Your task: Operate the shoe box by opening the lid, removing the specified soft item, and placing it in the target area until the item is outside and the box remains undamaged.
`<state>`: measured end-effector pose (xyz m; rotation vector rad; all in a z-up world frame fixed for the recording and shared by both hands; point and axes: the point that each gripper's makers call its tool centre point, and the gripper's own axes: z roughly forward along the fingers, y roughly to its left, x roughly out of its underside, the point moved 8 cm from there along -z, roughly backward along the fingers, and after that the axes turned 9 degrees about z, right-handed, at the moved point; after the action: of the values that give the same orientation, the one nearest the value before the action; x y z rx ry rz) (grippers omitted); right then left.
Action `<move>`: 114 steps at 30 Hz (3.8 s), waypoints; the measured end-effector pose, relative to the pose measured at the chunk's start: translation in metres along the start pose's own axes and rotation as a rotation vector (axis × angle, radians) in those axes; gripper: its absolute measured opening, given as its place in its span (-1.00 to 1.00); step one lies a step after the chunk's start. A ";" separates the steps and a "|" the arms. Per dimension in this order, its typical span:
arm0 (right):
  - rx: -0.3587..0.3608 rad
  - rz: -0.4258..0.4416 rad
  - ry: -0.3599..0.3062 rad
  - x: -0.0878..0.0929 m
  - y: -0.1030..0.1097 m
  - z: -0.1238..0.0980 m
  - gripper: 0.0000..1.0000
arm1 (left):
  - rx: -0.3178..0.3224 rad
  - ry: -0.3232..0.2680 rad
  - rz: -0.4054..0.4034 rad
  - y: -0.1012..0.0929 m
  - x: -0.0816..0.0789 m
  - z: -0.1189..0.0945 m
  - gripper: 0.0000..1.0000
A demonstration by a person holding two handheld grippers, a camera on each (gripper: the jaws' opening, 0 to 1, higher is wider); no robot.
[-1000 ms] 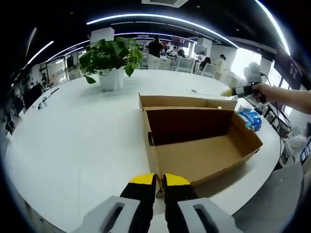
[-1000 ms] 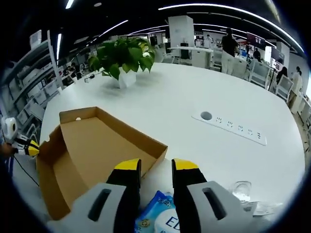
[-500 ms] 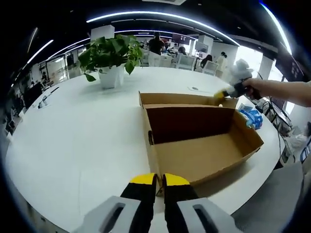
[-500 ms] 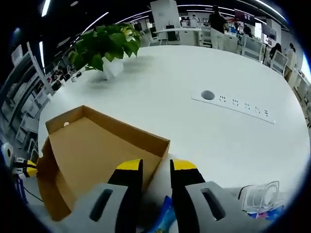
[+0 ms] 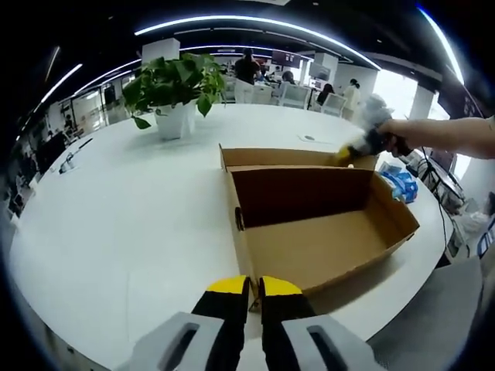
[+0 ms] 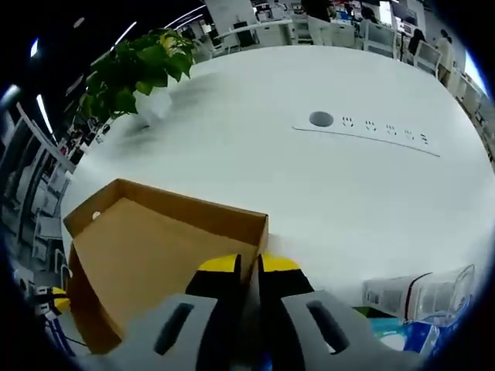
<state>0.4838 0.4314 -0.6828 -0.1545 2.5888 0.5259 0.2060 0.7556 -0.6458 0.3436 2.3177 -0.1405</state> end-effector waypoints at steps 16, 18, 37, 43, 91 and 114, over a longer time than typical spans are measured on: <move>-0.038 0.053 -0.088 -0.013 0.007 -0.024 -0.97 | -0.004 -0.005 0.010 0.000 0.001 0.001 -0.91; -0.041 0.058 -0.096 -0.015 0.008 -0.026 -0.97 | -0.006 -0.005 0.013 0.000 0.001 0.001 -0.91; -0.086 0.040 -0.215 -0.026 0.023 -0.063 -1.00 | -0.012 -0.013 0.022 0.000 0.002 0.002 -0.91; -0.100 0.022 -0.248 -0.030 0.029 -0.074 -1.00 | -0.014 -0.017 0.022 -0.001 0.002 0.002 -0.91; -0.169 -0.215 -0.441 0.022 0.067 -0.157 -1.00 | -0.002 -0.027 0.024 -0.005 0.001 0.002 -0.89; -0.152 -0.243 -0.499 0.073 0.066 -0.169 -1.00 | -0.003 -0.037 0.016 -0.005 0.002 0.001 -0.89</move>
<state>0.3317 0.4251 -0.5595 -0.3383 2.0136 0.5848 0.2045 0.7509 -0.6479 0.3549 2.2778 -0.1343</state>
